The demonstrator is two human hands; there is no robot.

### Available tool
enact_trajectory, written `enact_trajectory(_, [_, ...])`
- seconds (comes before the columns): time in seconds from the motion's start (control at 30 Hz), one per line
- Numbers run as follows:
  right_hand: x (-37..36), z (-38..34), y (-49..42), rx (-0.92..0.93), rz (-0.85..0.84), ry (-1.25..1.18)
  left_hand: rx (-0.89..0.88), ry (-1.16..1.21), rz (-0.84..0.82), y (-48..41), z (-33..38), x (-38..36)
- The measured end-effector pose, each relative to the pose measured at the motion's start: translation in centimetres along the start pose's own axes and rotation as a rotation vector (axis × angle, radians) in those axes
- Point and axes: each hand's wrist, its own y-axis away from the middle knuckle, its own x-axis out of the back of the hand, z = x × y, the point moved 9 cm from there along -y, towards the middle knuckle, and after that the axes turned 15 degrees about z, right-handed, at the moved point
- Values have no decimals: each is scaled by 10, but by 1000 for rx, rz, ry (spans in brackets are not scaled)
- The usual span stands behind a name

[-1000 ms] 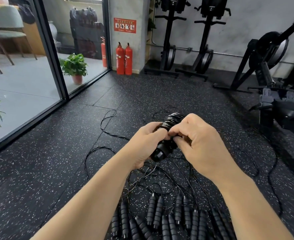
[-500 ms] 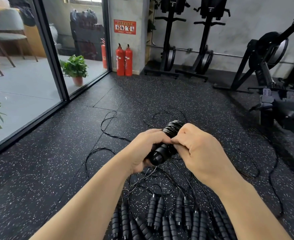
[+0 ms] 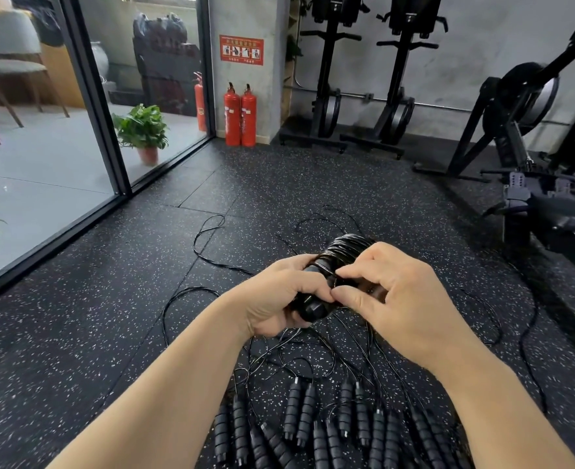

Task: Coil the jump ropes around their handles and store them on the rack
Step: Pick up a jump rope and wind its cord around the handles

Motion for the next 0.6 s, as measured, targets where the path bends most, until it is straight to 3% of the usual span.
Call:
enact_trajectory(0.17, [4,5,-1,-64,62,-89,2,-19,-65,4,-2,-6])
enact_trajectory(0.6, [12,7,2,-120,186,62,26,74,-25,-2,-5,-17])
